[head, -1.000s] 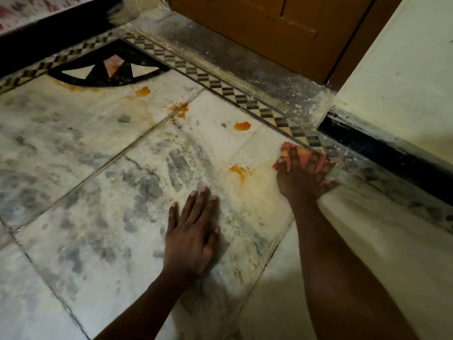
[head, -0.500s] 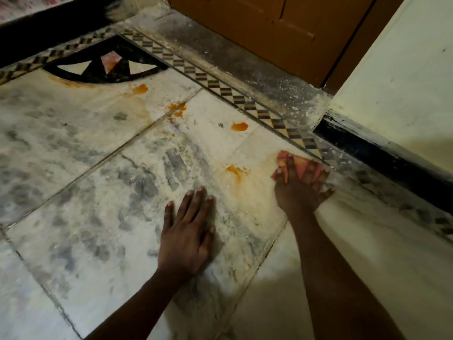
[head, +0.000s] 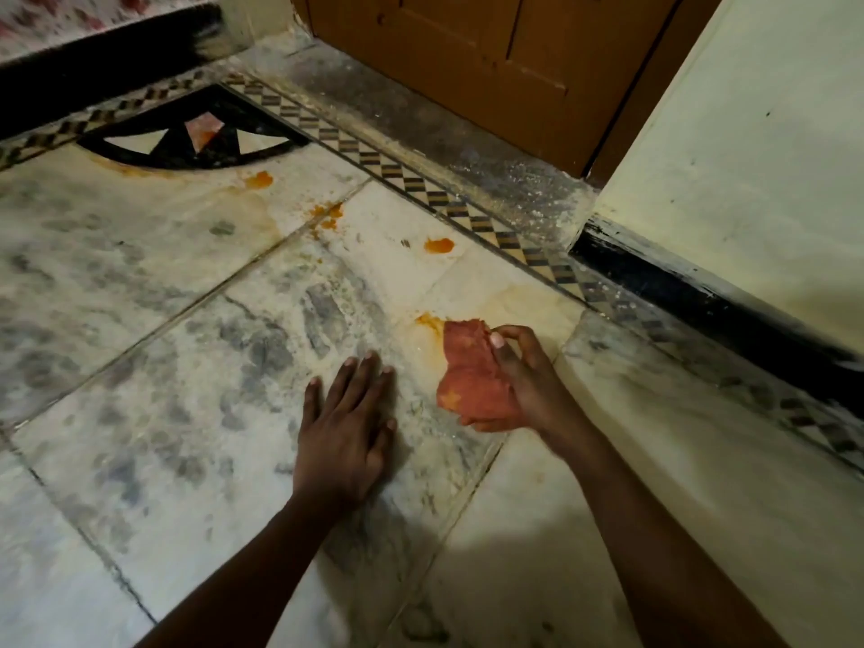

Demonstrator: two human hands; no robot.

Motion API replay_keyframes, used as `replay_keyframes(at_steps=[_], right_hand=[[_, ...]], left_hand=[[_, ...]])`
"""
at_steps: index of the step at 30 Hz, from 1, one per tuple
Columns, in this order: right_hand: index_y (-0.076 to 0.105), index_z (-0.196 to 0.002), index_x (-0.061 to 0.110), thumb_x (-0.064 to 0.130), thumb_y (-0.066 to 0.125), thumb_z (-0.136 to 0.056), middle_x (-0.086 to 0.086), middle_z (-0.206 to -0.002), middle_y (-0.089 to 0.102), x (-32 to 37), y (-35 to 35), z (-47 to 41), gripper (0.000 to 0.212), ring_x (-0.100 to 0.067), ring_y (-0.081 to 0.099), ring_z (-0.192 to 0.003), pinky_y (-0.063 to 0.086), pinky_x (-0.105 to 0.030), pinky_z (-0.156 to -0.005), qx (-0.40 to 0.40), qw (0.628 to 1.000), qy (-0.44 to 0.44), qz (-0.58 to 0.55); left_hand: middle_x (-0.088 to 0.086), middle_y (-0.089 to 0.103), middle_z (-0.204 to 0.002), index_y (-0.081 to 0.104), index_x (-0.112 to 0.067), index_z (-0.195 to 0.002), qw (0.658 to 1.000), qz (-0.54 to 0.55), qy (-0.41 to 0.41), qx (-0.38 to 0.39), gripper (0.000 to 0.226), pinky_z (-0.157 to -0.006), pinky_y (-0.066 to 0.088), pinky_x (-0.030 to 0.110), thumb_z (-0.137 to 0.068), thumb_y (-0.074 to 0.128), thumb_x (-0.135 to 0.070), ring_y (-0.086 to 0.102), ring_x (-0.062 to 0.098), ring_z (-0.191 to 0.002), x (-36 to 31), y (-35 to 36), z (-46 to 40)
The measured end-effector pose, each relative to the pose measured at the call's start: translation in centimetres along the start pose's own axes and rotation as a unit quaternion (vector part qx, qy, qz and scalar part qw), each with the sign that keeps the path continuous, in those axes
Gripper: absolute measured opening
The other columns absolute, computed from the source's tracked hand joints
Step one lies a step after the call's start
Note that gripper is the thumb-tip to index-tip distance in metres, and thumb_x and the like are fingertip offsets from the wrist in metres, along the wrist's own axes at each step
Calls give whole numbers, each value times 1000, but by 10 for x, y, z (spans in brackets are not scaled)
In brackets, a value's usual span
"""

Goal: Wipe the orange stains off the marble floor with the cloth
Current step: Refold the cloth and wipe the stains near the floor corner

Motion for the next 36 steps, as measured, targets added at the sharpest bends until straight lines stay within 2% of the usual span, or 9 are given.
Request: replay_keyframes(at_steps=[3, 7, 10, 14, 17, 20, 24, 30, 36], right_hand=[[48, -137, 25, 69, 50, -101, -17, -119, 65, -3, -41, -20, 57, -37, 70, -97, 59, -41, -67, -118, 972, 15, 202], [59, -131, 4, 59, 43, -104, -33, -122, 64, 4, -77, 0, 64, -50, 61, -113, 52, -51, -86, -341, 834, -125, 416], [67, -120, 0, 38, 46, -101, -28, -126, 64, -7, -48, -1, 47, -47, 59, -118, 53, -52, -95, -243, 846, -237, 411], [40, -161, 22, 57, 23, -103, -11, -173, 29, -38, 10, -38, 71, -42, 22, -159, 24, -60, -126, -71, 851, -183, 486], [9, -167, 45, 67, 7, -97, 5, -179, -1, -42, 47, -60, 74, -36, -3, -164, 8, -63, -129, -73, 824, -104, 553], [1, -164, 52, 74, 5, -95, 5, -179, -6, -34, 78, -44, 73, -36, -7, -164, 6, -64, -129, -62, 814, -115, 566], [8, -162, 59, 72, 19, -99, 11, -179, -3, -52, 76, 7, 66, -29, 1, -165, 14, -62, -127, -40, 800, -157, 578], [7, -160, 62, 76, 9, -100, 5, -179, -5, -29, 36, -96, 61, -36, -9, -164, 4, -68, -127, -197, 865, 29, 461], [23, -156, 67, 67, 24, -106, 13, -179, 0, -15, 131, -34, 50, -26, -3, -166, 8, -62, -129, -67, 835, -176, 517]], left_hand=[[-9, 8, -177, 22, -34, -167, 1000, -4, 3, 7, 70, -130, 9, 57, -100, 29, -53, 7, 19, -164, 0, -1, 0], [-8, 10, -177, 26, -32, -166, 1000, -4, -3, 9, 71, -130, 10, 57, -99, 28, -54, 8, 18, -164, -1, -2, 1], [-9, 9, -177, 26, -32, -166, 1000, 3, 0, 13, 71, -130, 6, 54, -99, 26, -56, 6, 17, -164, -1, -3, 0], [-10, 6, -177, 23, -32, -167, 999, 22, 3, 31, 76, -130, -1, 48, -97, 19, -60, 3, 15, -164, 0, -6, -2], [1, 30, -172, 40, -22, -161, 999, 3, 28, 18, 75, -126, 23, 49, -94, 33, -53, 31, 24, -157, 10, -16, -9], [14, 47, -162, 48, -9, -155, 998, -42, 36, 2, 74, -114, 43, 50, -90, 42, -43, 52, 36, -143, 33, -31, -32], [13, 34, -169, 35, -11, -163, 998, -68, -10, -5, 79, -123, 32, 49, -91, 40, -44, 38, 34, -154, 76, -56, -66], [5, 27, -173, 33, -18, -164, 996, -42, -58, -46, 76, -127, 24, 47, -101, 26, -60, 27, 26, -159, 113, -50, -79], [4, 25, -174, 37, -19, -163, 992, -38, -104, -63, 73, -125, 26, 50, -102, 30, -59, 27, 27, -159, 119, -55, -80]])
Point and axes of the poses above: each hand's wrist, its own z-axis away from the middle knuckle, its own y-axis out of the palm, x = y × z, the point moved 7 cm from there along -z, towards the middle knuckle
